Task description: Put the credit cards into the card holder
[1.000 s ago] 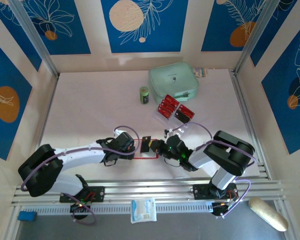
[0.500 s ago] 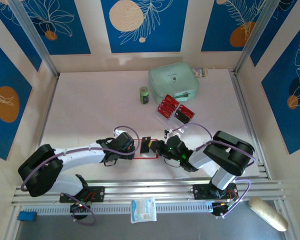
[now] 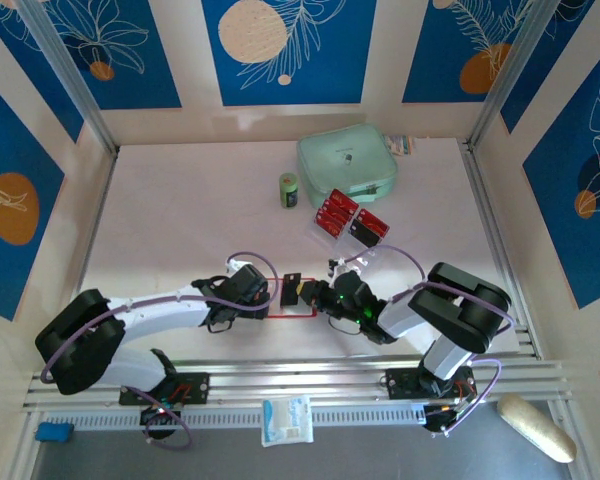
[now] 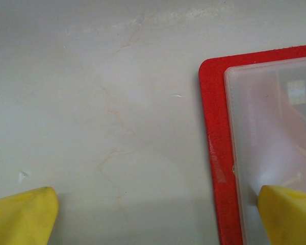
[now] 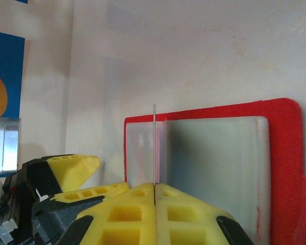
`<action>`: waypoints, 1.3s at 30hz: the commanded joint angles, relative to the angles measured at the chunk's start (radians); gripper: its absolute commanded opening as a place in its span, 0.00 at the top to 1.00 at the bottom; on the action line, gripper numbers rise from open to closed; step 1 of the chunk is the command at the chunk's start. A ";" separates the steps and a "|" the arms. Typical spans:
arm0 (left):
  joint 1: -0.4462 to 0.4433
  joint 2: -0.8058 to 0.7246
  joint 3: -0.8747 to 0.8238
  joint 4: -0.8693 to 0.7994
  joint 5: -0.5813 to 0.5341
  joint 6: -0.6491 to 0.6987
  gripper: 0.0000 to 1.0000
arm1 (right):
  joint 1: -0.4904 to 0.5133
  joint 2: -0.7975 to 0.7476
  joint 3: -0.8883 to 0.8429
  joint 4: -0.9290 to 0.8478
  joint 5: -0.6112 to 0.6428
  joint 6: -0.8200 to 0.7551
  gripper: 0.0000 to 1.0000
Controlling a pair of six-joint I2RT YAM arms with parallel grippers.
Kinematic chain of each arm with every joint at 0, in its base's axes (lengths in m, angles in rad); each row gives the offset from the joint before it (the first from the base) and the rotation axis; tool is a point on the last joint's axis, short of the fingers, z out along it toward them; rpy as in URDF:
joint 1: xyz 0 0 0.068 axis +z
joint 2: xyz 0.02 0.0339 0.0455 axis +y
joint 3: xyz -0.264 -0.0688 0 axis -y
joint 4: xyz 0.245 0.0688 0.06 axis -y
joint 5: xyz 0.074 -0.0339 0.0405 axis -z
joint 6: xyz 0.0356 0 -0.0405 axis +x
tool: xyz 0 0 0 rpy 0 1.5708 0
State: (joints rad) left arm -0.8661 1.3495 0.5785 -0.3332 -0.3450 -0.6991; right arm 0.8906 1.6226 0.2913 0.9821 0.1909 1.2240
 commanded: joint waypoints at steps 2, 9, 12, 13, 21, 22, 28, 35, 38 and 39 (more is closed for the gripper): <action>0.007 -0.013 -0.023 -0.044 -0.007 0.001 0.00 | 0.009 -0.024 -0.004 -0.001 0.004 -0.005 1.00; 0.008 -0.016 -0.026 -0.043 -0.004 -0.002 0.00 | 0.015 -0.007 0.002 -0.003 0.004 -0.005 1.00; 0.007 -0.017 -0.027 -0.042 -0.003 -0.002 0.00 | 0.017 0.008 -0.001 0.007 0.005 -0.001 1.00; 0.007 -0.017 -0.027 -0.041 -0.004 -0.002 0.00 | 0.018 0.015 -0.002 0.012 0.007 0.002 1.00; 0.007 -0.020 -0.029 -0.039 -0.005 -0.003 0.00 | 0.020 0.057 -0.012 0.040 0.003 0.015 1.00; 0.007 -0.019 -0.027 -0.040 -0.006 -0.004 0.00 | 0.022 0.058 -0.014 0.043 0.001 0.018 1.00; 0.006 -0.019 -0.026 -0.040 -0.005 -0.004 0.00 | 0.024 0.063 -0.026 0.046 -0.002 0.032 1.00; 0.007 -0.017 -0.029 -0.035 -0.004 -0.004 0.00 | 0.028 0.059 -0.030 0.037 -0.009 0.043 1.00; 0.007 -0.013 -0.027 -0.033 -0.002 -0.005 0.00 | 0.028 0.054 -0.030 0.029 -0.017 0.045 1.00; 0.008 -0.011 -0.026 -0.032 -0.003 -0.005 0.00 | 0.028 0.054 -0.030 0.024 -0.020 0.045 1.00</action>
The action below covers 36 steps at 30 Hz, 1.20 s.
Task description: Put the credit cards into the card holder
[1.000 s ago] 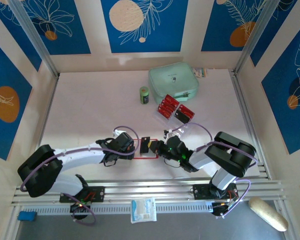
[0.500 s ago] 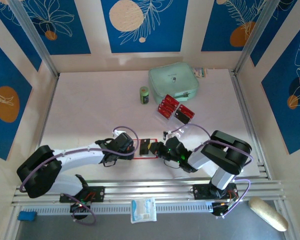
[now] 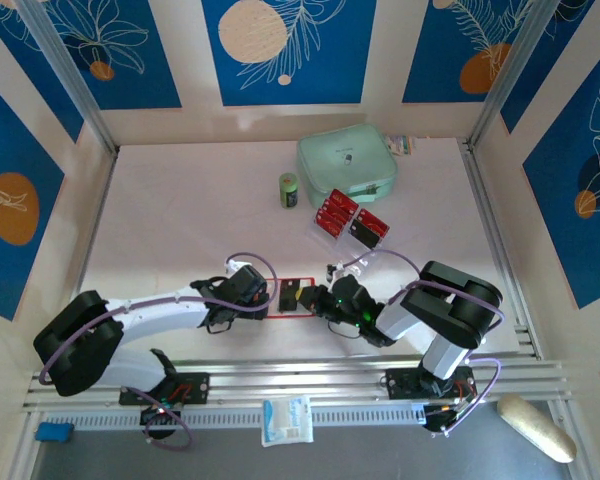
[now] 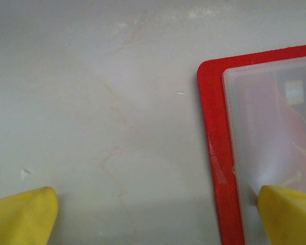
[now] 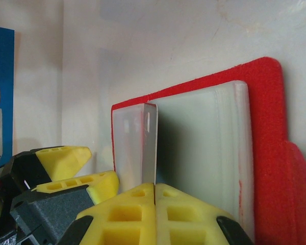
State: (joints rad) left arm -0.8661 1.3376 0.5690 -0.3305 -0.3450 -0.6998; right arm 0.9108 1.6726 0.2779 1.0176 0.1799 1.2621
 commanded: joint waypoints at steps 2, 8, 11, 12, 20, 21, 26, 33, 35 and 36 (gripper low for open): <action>0.007 0.003 -0.017 -0.033 -0.002 -0.003 0.00 | 0.007 0.001 -0.017 -0.022 -0.014 0.010 1.00; 0.008 0.009 -0.017 -0.026 -0.001 -0.003 0.00 | 0.008 -0.011 -0.016 -0.063 -0.023 0.009 1.00; 0.007 0.014 -0.017 -0.023 0.000 -0.003 0.00 | 0.006 -0.016 -0.008 -0.087 -0.028 0.009 1.00; 0.007 0.014 -0.015 -0.024 0.001 -0.003 0.00 | 0.004 -0.017 -0.004 -0.099 -0.032 0.008 1.00; 0.007 0.014 -0.020 -0.019 0.001 -0.003 0.00 | -0.020 0.010 0.028 -0.141 -0.092 0.008 1.00; 0.007 0.015 -0.020 -0.017 0.001 -0.004 0.00 | -0.023 0.015 0.032 -0.144 -0.101 0.007 1.00; 0.008 0.011 -0.025 -0.012 0.003 -0.005 0.00 | -0.036 0.029 0.054 -0.177 -0.136 0.008 1.00; 0.007 0.008 -0.026 -0.006 0.004 -0.006 0.00 | -0.036 0.065 0.121 -0.269 -0.201 -0.001 1.00; 0.007 0.009 -0.025 -0.004 0.003 -0.007 0.00 | -0.038 0.079 0.138 -0.284 -0.223 -0.004 1.00; 0.007 0.008 -0.023 -0.004 0.004 -0.007 0.00 | -0.040 0.085 0.142 -0.288 -0.239 -0.007 1.00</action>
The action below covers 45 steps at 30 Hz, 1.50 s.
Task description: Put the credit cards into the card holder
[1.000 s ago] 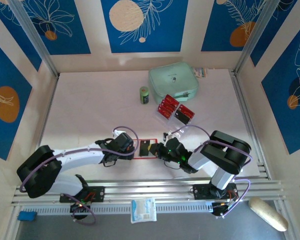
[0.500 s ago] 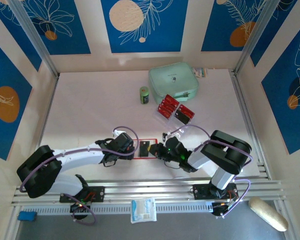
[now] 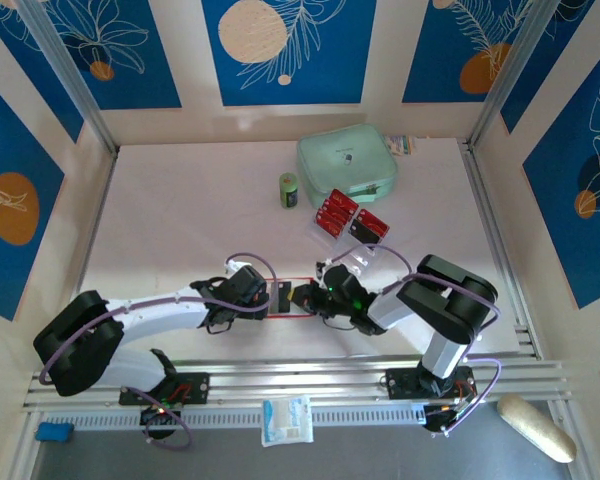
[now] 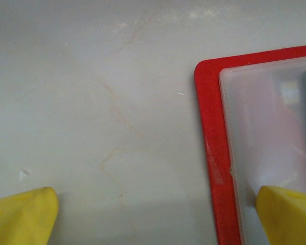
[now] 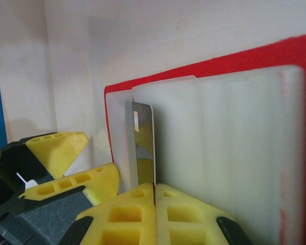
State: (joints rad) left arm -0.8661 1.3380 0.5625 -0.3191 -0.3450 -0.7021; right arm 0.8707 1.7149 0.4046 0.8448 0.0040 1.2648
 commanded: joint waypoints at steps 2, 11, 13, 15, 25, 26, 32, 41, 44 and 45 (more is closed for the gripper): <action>0.007 0.004 -0.010 -0.017 0.007 -0.007 0.00 | -0.013 0.043 0.015 -0.121 -0.087 -0.013 0.91; 0.019 -0.068 0.039 -0.071 -0.007 -0.018 0.00 | -0.120 -0.190 0.088 -0.507 -0.174 -0.197 0.59; 0.025 -0.084 0.038 -0.080 -0.011 -0.034 0.00 | -0.127 -0.235 0.141 -0.651 -0.160 -0.269 0.59; 0.031 -0.097 0.031 -0.083 -0.009 -0.050 0.00 | -0.134 -0.259 0.206 -0.778 -0.151 -0.331 0.64; 0.064 -0.053 0.008 -0.091 -0.008 -0.077 0.00 | -0.095 -0.129 0.415 -0.957 -0.154 -0.460 0.98; 0.066 -0.050 0.004 -0.092 -0.008 -0.080 0.00 | -0.088 -0.111 0.428 -0.961 -0.152 -0.465 0.99; 0.074 -0.017 -0.013 -0.068 0.009 -0.077 0.00 | -0.056 -0.030 0.481 -0.969 -0.140 -0.473 1.00; 0.075 0.015 -0.027 -0.033 0.024 -0.068 0.00 | -0.021 0.090 0.558 -0.994 -0.141 -0.480 1.00; 0.076 0.012 -0.033 -0.025 0.027 -0.068 0.00 | -0.005 0.125 0.586 -1.003 -0.147 -0.478 1.00; 0.075 0.011 -0.034 -0.025 0.028 -0.068 0.00 | -0.002 0.133 0.593 -1.004 -0.148 -0.476 1.00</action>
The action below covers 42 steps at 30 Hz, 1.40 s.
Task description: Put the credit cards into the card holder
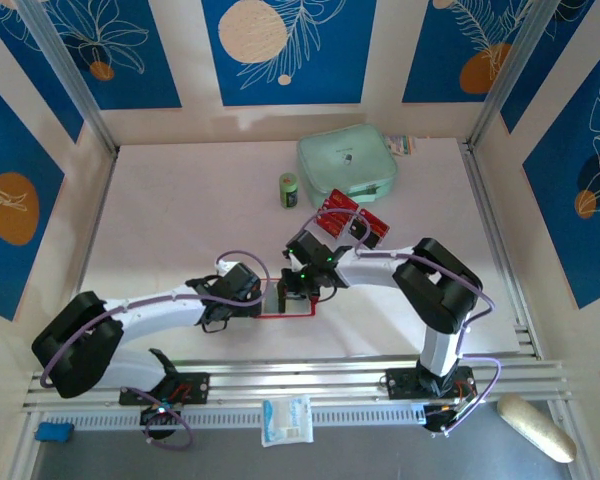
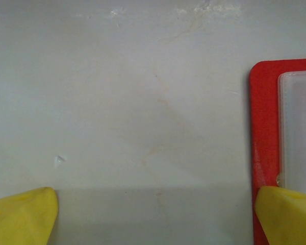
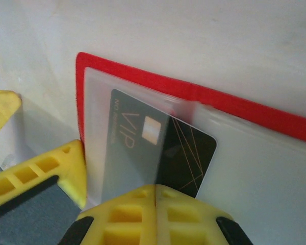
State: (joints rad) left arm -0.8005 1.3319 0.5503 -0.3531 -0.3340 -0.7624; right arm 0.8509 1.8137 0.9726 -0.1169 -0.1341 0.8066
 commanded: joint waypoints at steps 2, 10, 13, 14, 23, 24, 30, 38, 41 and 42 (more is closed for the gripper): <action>0.010 0.015 -0.022 0.010 0.017 -0.006 0.00 | 0.026 0.046 0.041 -0.043 -0.017 -0.015 1.00; 0.010 -0.033 -0.001 -0.022 0.012 -0.004 0.00 | 0.018 -0.045 0.043 -0.082 0.009 -0.028 1.00; 0.011 -0.068 0.003 -0.049 -0.010 -0.011 0.00 | 0.008 -0.079 0.038 -0.114 0.036 -0.042 1.00; 0.012 -0.076 0.003 -0.057 -0.016 -0.013 0.00 | 0.005 -0.085 0.038 -0.127 0.044 -0.048 1.00; 0.032 -0.034 -0.007 -0.050 -0.002 -0.021 0.00 | 0.000 -0.049 0.059 -0.160 0.059 -0.067 1.00; 0.034 -0.028 -0.010 -0.043 -0.001 -0.023 0.00 | 0.000 -0.044 0.060 -0.158 0.059 -0.067 1.00; 0.035 0.012 -0.021 -0.016 0.009 -0.020 0.00 | 0.006 -0.010 0.070 -0.149 0.054 -0.067 1.00; 0.036 0.033 -0.039 0.012 0.018 -0.020 0.00 | 0.032 0.059 0.125 -0.160 0.028 -0.076 1.00; 0.035 0.029 -0.043 0.017 0.019 -0.020 0.00 | 0.044 0.074 0.135 -0.165 0.027 -0.075 1.00; 0.035 0.029 -0.044 0.017 0.020 -0.020 0.00 | 0.045 0.077 0.136 -0.164 0.027 -0.073 1.00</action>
State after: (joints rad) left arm -0.7780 1.3254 0.5430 -0.3672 -0.3344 -0.7738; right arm 0.8783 1.8668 1.0870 -0.2562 -0.0822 0.7502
